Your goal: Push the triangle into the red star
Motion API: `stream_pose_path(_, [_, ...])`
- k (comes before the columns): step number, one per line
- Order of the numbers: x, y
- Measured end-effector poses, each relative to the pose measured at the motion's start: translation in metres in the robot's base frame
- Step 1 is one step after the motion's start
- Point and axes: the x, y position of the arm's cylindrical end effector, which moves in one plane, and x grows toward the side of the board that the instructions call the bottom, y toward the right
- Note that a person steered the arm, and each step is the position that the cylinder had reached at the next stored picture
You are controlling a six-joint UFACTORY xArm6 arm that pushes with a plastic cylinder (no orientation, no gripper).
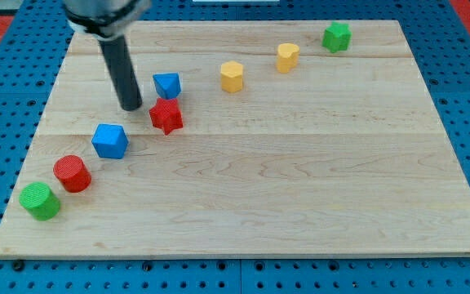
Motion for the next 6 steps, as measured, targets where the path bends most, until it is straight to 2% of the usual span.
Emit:
stream_pose_path(1, [-0.044,0.025])
stream_pose_path(2, [-0.031,0.073])
stream_pose_path(3, [-0.028,0.086])
stream_pose_path(4, [-0.036,0.04])
stream_pose_path(5, [-0.014,0.023])
stream_pose_path(6, [-0.005,0.051])
